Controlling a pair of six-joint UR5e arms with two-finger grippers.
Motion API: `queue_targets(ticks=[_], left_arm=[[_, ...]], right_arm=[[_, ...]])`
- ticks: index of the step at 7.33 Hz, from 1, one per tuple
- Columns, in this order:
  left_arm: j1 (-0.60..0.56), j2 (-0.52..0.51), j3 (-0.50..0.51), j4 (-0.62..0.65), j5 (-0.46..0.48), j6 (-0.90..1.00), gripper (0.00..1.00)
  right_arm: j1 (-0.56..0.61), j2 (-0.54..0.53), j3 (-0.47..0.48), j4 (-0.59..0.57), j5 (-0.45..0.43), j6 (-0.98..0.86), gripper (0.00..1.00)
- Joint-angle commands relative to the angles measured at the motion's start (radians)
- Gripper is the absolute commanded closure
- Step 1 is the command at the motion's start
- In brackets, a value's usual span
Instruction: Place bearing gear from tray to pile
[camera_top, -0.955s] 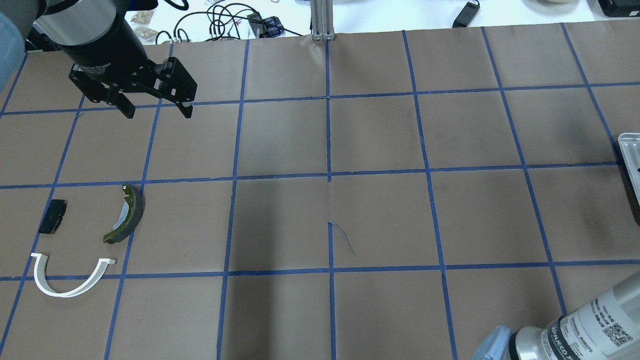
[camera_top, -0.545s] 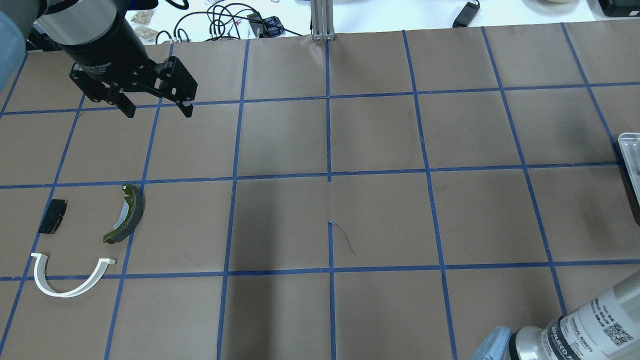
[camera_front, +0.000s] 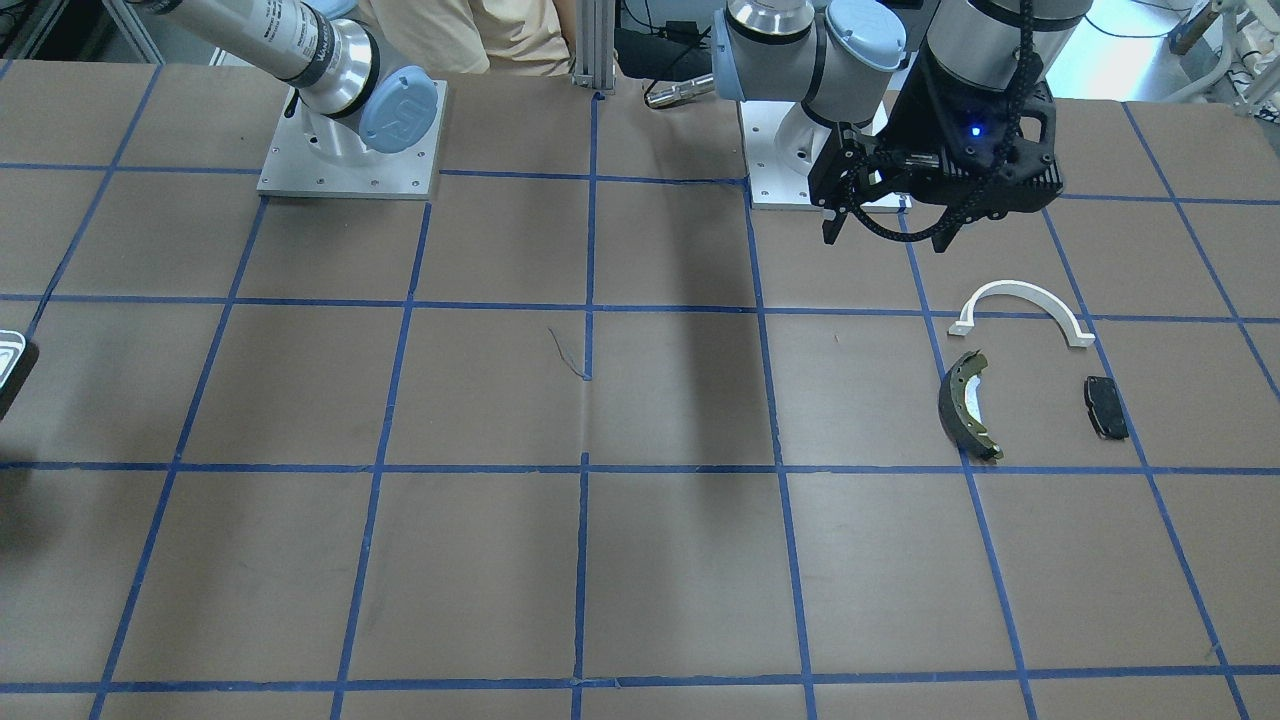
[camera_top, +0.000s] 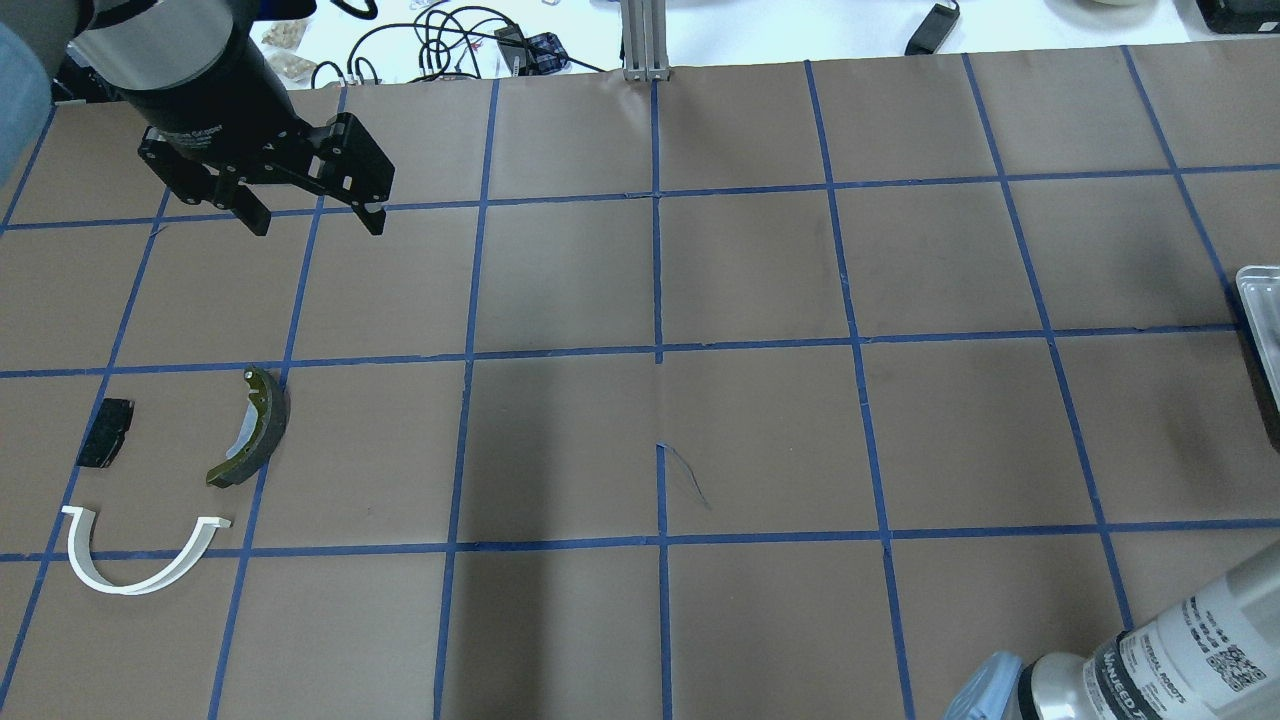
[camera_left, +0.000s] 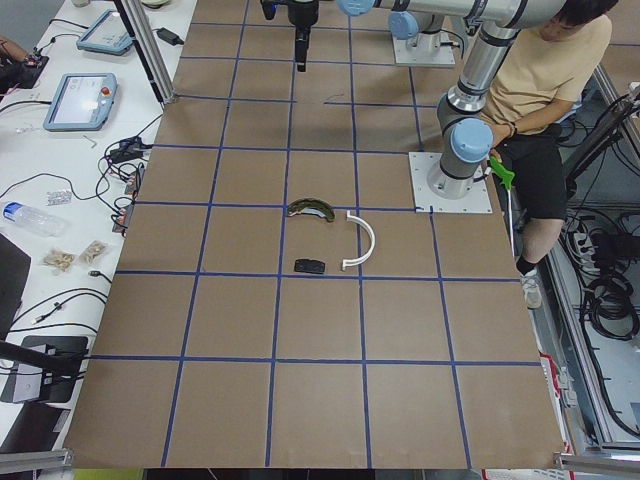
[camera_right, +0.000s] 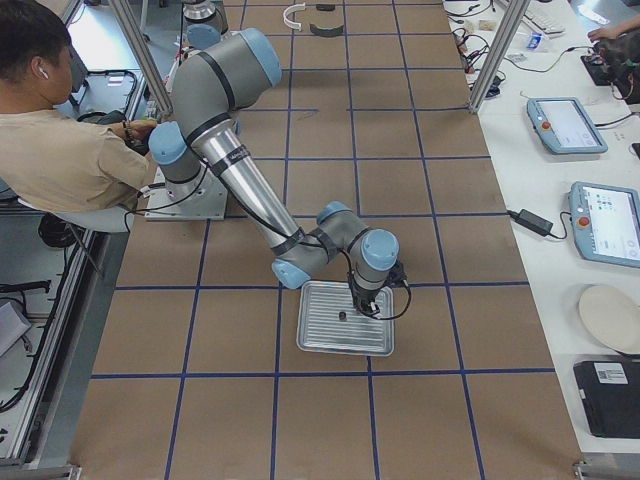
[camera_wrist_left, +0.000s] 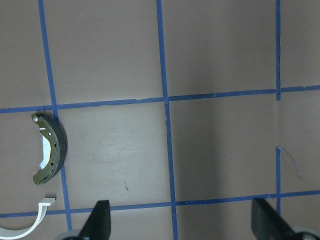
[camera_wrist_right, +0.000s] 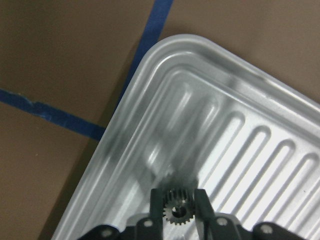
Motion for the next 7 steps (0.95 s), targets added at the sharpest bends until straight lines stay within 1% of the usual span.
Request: queue_targets(ticks=[1, 2, 3, 4, 5, 6, 7], left_arm=[[0.000, 0.000, 0.000, 0.000, 0.001, 0.001, 0.00], [0.002, 0.000, 0.000, 0.000, -0.001, 0.001, 0.00], [0.000, 0.000, 0.000, 0.000, -0.001, 0.001, 0.00], [0.002, 0.000, 0.000, 0.000, -0.001, 0.001, 0.00], [0.000, 0.000, 0.000, 0.000, -0.001, 0.000, 0.00], [0.000, 0.000, 0.000, 0.000, -0.001, 0.001, 0.00], [0.000, 0.000, 0.000, 0.000, -0.001, 0.001, 0.00]], right_arm=[[0.008, -0.032, -0.001, 0.015, -0.003, 0.007, 0.96], [0.054, -0.092, 0.013, 0.052, 0.002, 0.040, 0.97], [0.140, -0.161, 0.051, 0.095, 0.000, 0.135, 0.97], [0.222, -0.230, 0.115, 0.095, 0.005, 0.245, 0.97], [0.324, -0.297, 0.199, 0.094, 0.005, 0.383, 0.97], [0.435, -0.353, 0.261, 0.094, 0.013, 0.562, 0.97], [0.587, -0.376, 0.298, 0.092, 0.014, 0.723, 0.97]])
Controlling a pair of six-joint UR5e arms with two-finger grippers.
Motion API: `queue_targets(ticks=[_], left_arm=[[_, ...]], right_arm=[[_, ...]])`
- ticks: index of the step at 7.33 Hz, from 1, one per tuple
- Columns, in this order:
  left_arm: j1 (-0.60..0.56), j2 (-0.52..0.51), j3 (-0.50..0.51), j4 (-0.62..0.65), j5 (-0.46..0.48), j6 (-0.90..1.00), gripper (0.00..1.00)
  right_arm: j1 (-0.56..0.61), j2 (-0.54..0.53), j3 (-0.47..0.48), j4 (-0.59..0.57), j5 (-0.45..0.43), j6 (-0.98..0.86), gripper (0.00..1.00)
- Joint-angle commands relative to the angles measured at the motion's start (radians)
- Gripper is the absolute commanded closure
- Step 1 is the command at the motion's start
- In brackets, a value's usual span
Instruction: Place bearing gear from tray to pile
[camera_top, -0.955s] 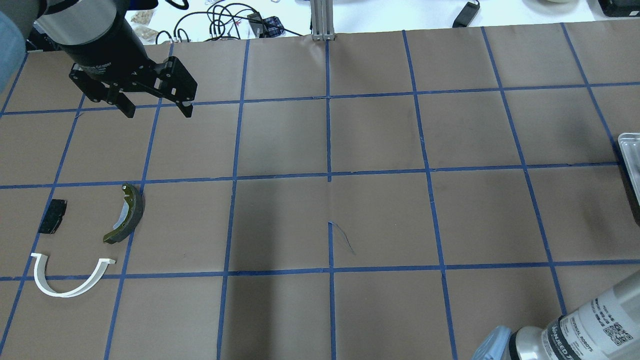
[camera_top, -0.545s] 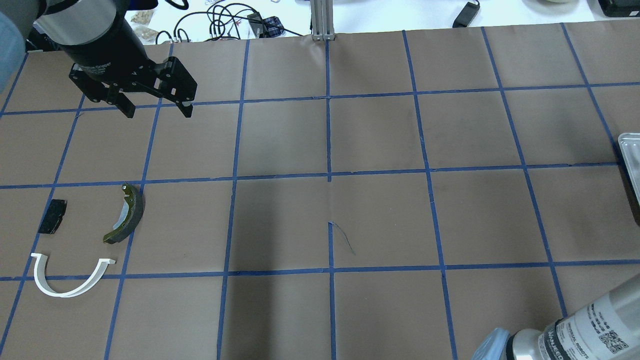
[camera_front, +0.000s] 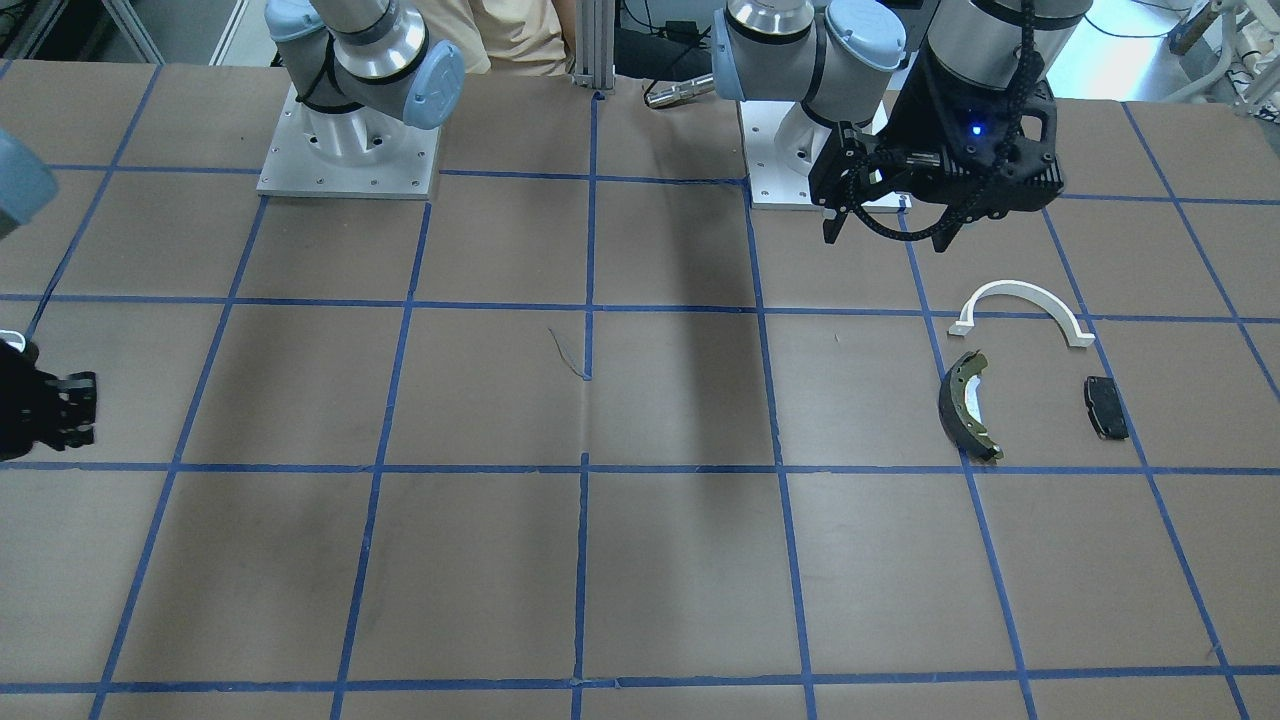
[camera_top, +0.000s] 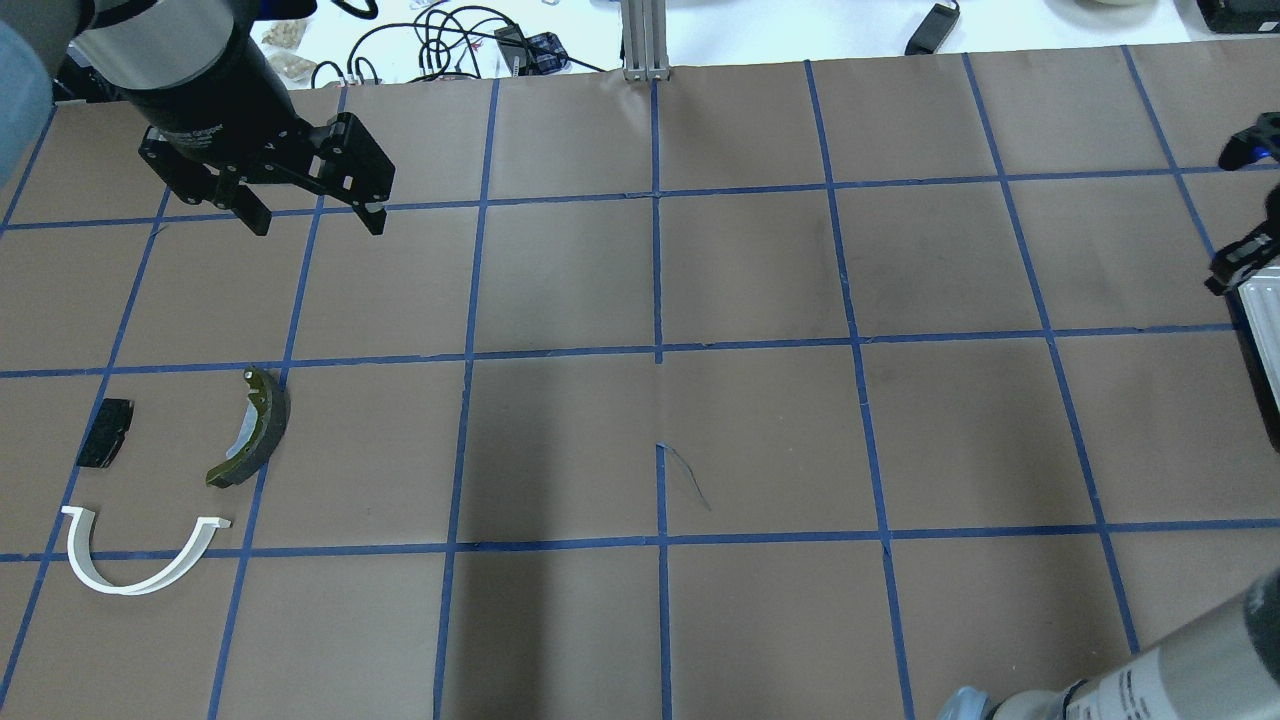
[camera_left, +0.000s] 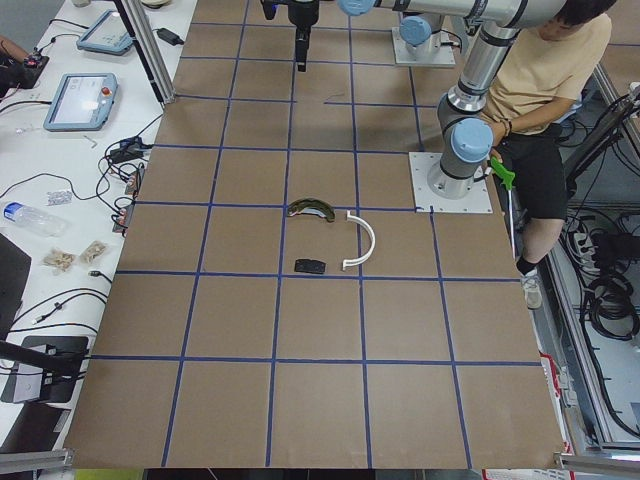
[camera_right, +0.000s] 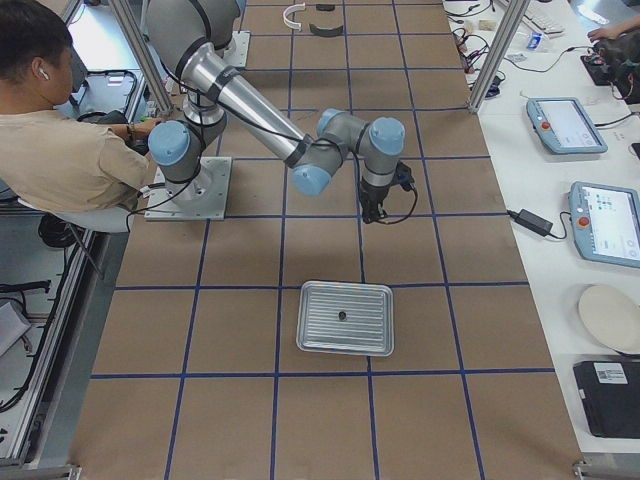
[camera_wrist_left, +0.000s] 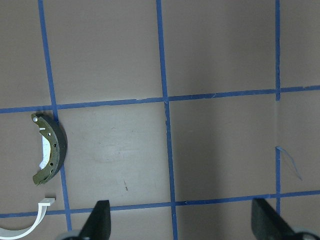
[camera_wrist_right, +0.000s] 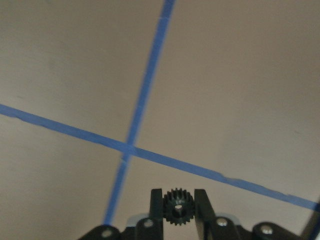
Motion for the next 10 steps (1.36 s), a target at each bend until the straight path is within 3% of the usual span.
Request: queue_targets(ticks=[1, 3, 4, 7, 8, 9, 10], left_arm=[[0.000, 0.000, 0.000, 0.000, 0.000, 0.000, 0.00], [0.000, 0.000, 0.000, 0.000, 0.000, 0.000, 0.00], [0.000, 0.000, 0.000, 0.000, 0.000, -0.001, 0.00], [0.001, 0.000, 0.000, 0.002, 0.000, 0.000, 0.00], [0.001, 0.000, 0.000, 0.002, 0.000, 0.000, 0.00], [0.001, 0.000, 0.000, 0.005, 0.000, 0.000, 0.00], [0.001, -0.003, 0.000, 0.009, -0.001, -0.001, 0.00]], right_arm=[[0.344, -0.048, 0.069, -0.002, 0.004, 0.453, 0.97], [0.645, -0.020, 0.065, -0.014, 0.019, 0.882, 0.97], [0.742, 0.010, 0.057, -0.023, 0.092, 1.060, 0.97], [0.917, 0.116, 0.043, -0.166, 0.105, 1.315, 0.95], [0.933, 0.135, 0.043, -0.174, 0.102, 1.327, 0.87], [0.933, 0.146, 0.048, -0.171, 0.096, 1.359, 0.61], [0.931, 0.143, 0.034, -0.169, 0.087, 1.361, 0.09]])
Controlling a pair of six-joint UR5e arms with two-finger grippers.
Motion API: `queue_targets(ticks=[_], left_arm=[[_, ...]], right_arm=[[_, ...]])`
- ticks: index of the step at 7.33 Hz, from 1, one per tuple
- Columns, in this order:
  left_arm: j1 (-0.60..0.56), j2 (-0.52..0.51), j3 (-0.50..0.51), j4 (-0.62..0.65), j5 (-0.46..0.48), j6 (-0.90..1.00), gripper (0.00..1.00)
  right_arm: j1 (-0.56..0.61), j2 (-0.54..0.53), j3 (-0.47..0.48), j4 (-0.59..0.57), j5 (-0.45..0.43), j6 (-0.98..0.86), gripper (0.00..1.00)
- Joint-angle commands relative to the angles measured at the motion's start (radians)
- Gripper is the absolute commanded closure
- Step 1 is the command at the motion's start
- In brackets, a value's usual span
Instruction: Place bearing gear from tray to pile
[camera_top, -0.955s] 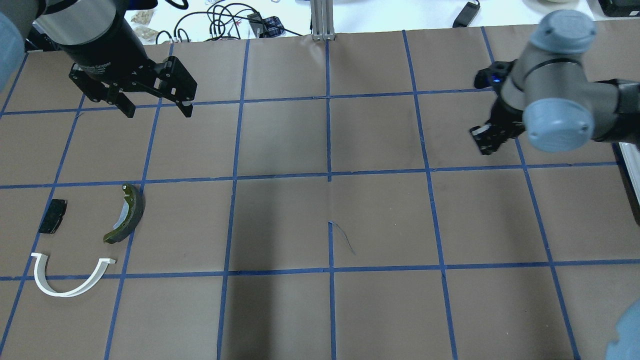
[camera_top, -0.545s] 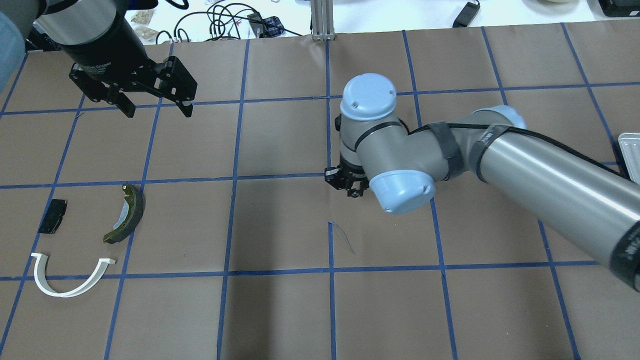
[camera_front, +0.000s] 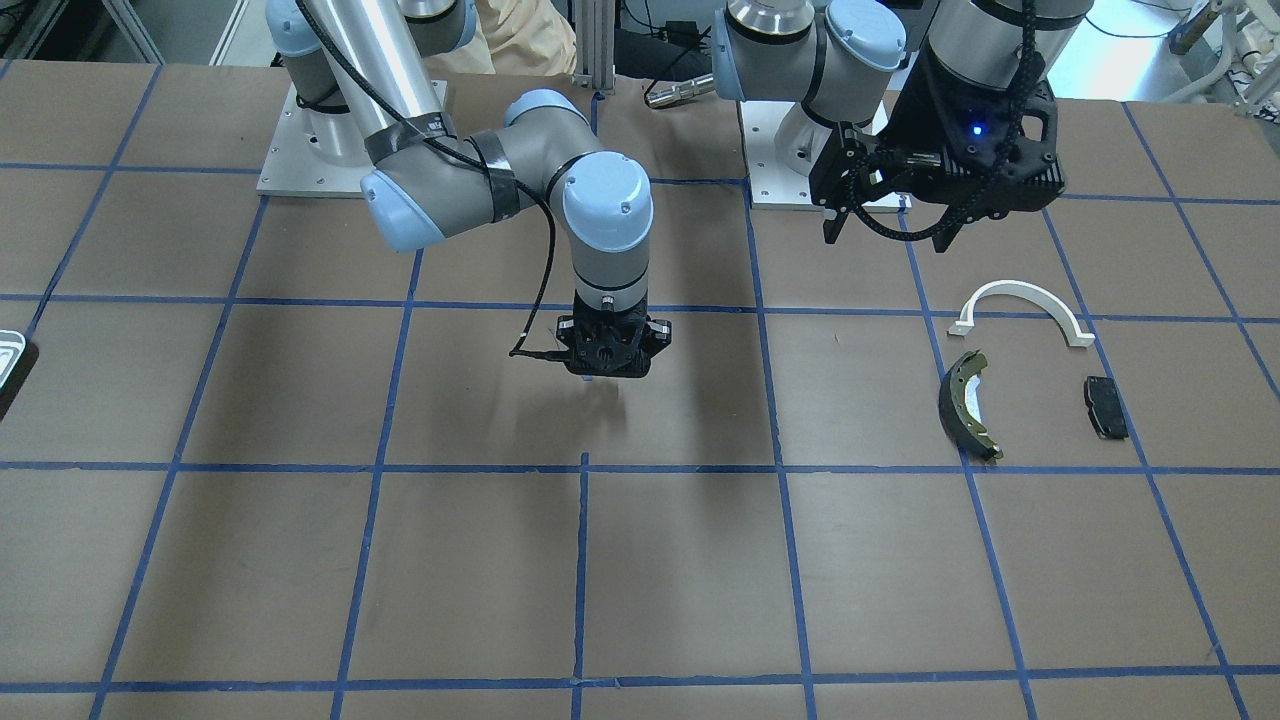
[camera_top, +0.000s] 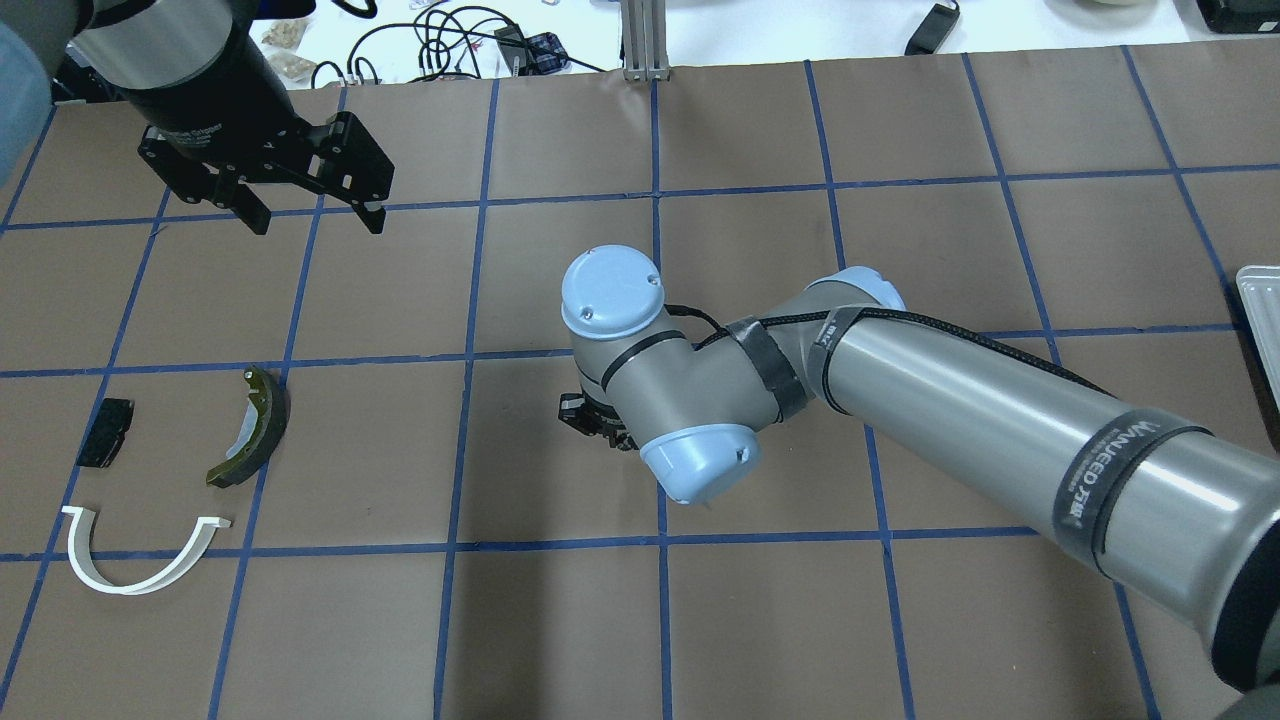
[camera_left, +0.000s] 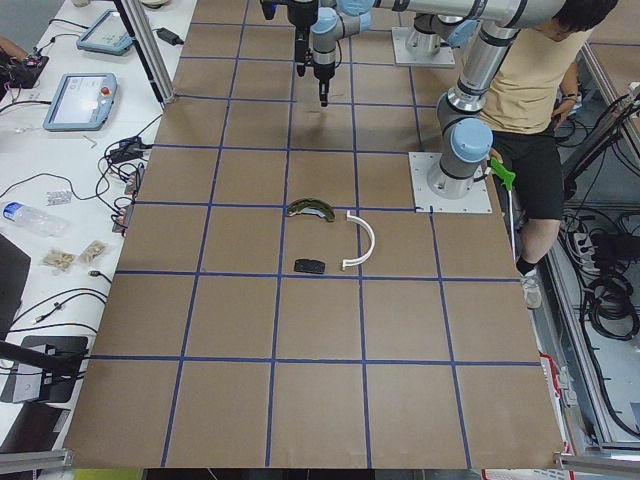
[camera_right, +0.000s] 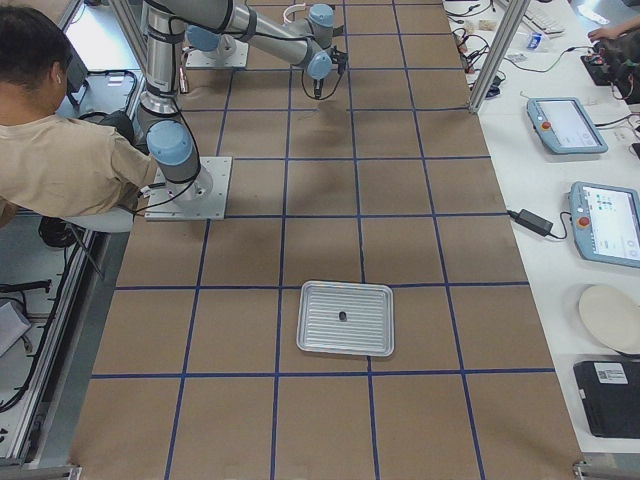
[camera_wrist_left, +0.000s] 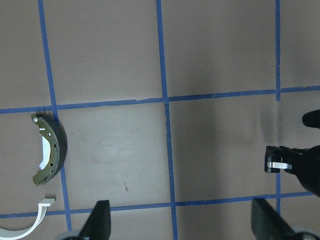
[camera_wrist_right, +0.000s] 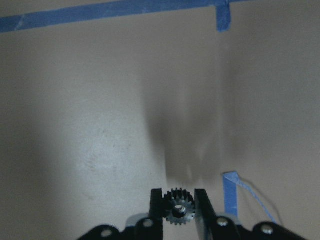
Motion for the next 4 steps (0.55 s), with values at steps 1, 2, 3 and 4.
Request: queue_targets(ticks=[1, 2, 3, 4], left_arm=[[-0.001, -0.002, 0.000, 0.012, -0.001, 0.000, 0.00], [-0.001, -0.004, 0.000, 0.012, -0.003, -0.001, 0.00], [-0.001, -0.005, -0.002, 0.012, -0.003, -0.001, 0.00], [-0.011, -0.022, -0.008, 0.012, -0.007, -0.030, 0.00]], right_arm=[[-0.018, 0.000, -0.041, 0.015, -0.008, -0.003, 0.00], [-0.056, -0.019, -0.102, 0.083, -0.056, -0.014, 0.00], [-0.123, -0.064, -0.169, 0.236, -0.096, -0.140, 0.00], [-0.214, -0.088, -0.188, 0.295, -0.092, -0.273, 0.00]])
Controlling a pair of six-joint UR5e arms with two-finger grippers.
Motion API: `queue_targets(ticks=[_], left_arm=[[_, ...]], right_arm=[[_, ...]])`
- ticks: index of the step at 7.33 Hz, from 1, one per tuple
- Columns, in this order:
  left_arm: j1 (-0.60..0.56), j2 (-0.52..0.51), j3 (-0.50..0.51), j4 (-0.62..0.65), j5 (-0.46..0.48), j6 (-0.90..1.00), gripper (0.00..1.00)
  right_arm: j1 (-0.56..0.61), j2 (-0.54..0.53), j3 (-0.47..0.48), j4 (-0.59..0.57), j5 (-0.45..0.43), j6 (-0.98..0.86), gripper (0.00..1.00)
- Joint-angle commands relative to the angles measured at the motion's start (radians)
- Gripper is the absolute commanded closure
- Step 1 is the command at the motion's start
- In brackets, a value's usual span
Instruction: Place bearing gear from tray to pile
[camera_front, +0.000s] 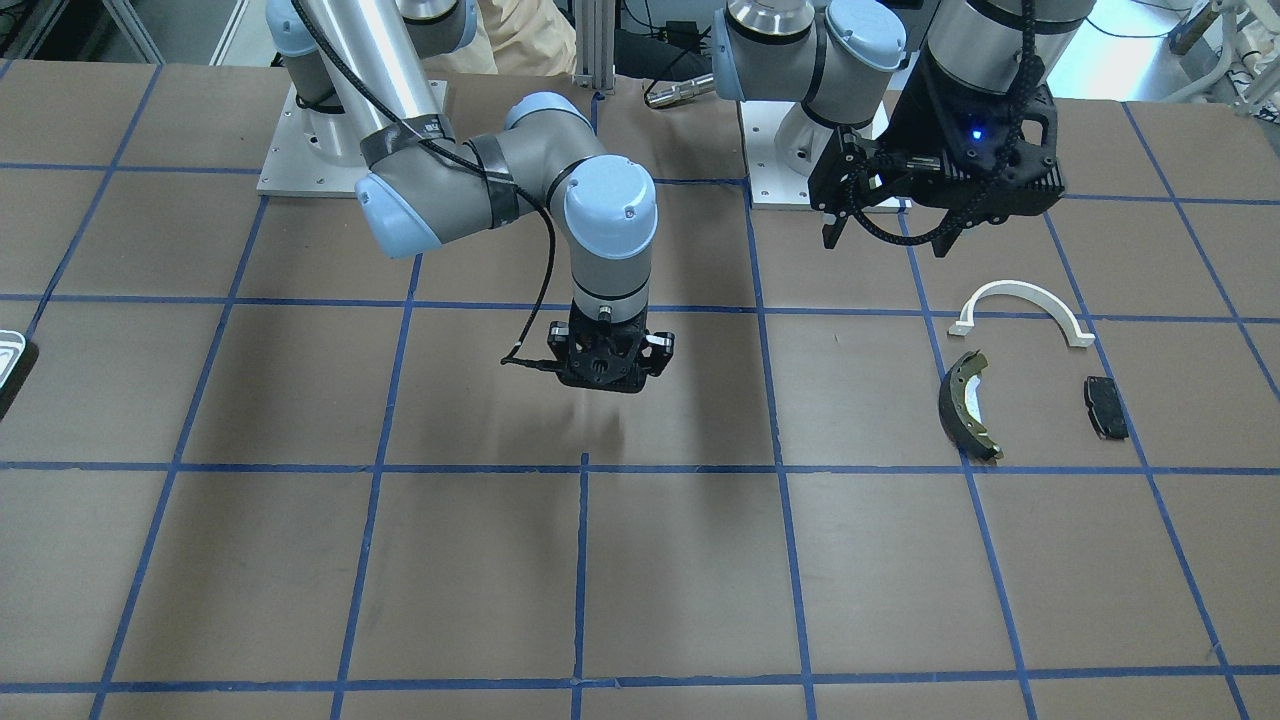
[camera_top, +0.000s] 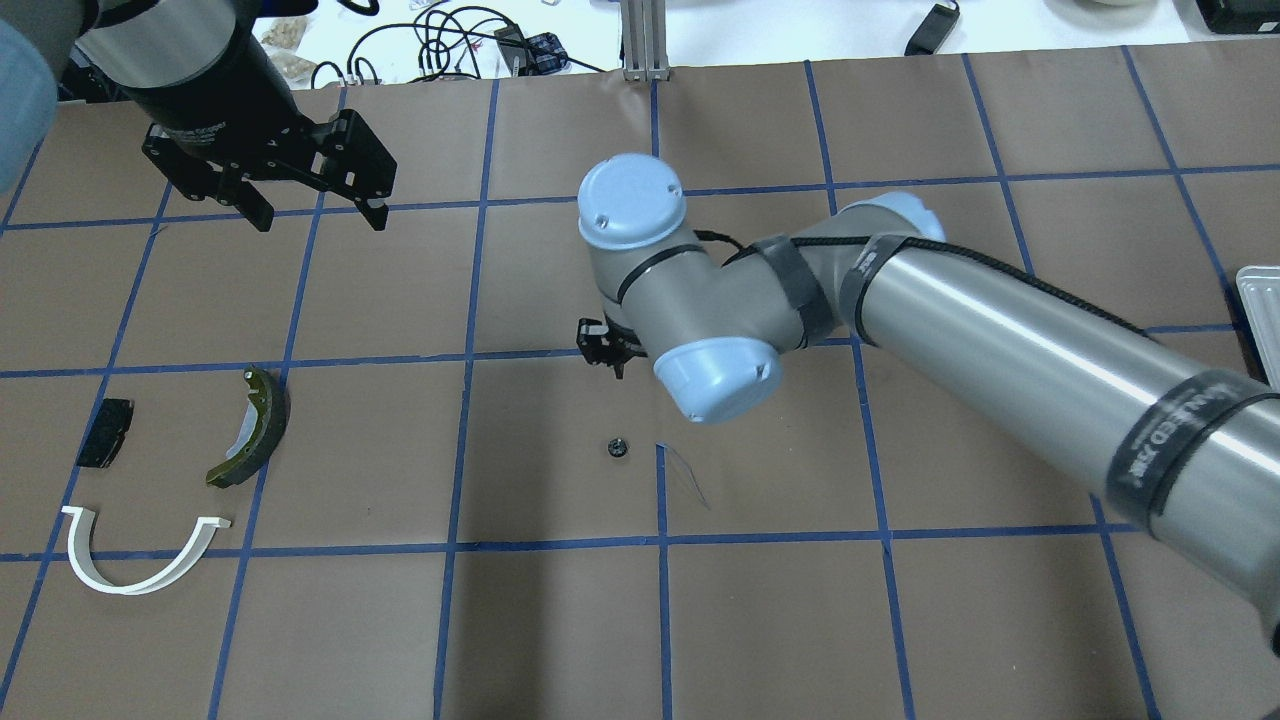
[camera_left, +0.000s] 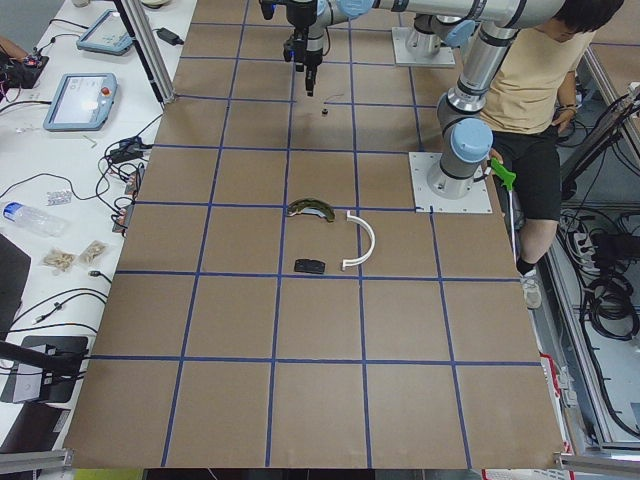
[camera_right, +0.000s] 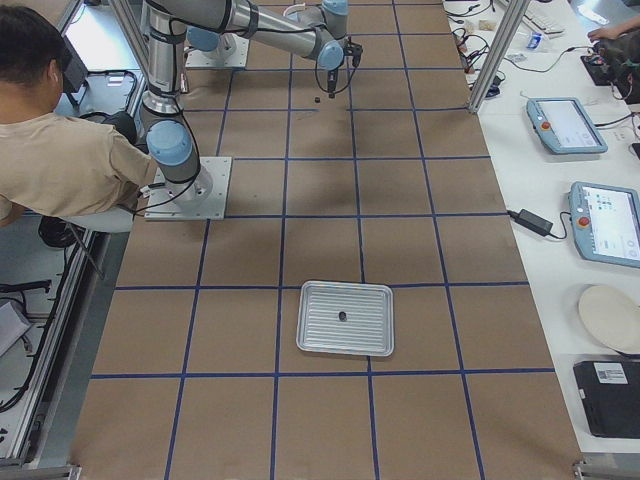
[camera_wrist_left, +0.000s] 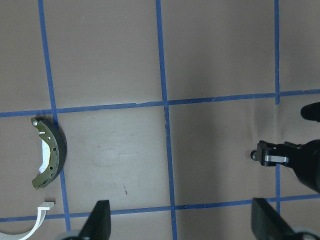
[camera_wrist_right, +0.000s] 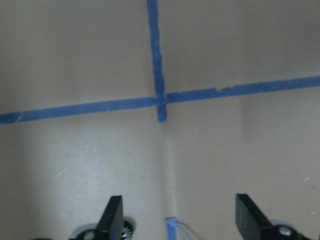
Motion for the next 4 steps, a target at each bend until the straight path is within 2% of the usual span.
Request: queue_targets(ticks=[1, 2, 4], left_arm=[[-0.025, -0.049, -0.042, 0.084, -0.007, -0.066, 0.00], [-0.072, -0.067, -0.097, 0.202, -0.005, -0.093, 0.00], [-0.226, -0.107, -0.236, 0.291, 0.004, -0.293, 0.00]], right_arm=[[-0.204, -0.047, -0.043, 0.113, -0.017, -0.288, 0.00], [-0.340, -0.073, -0.042, 0.170, -0.023, -0.440, 0.00], [-0.626, -0.103, -0.042, 0.188, -0.027, -0.832, 0.00]])
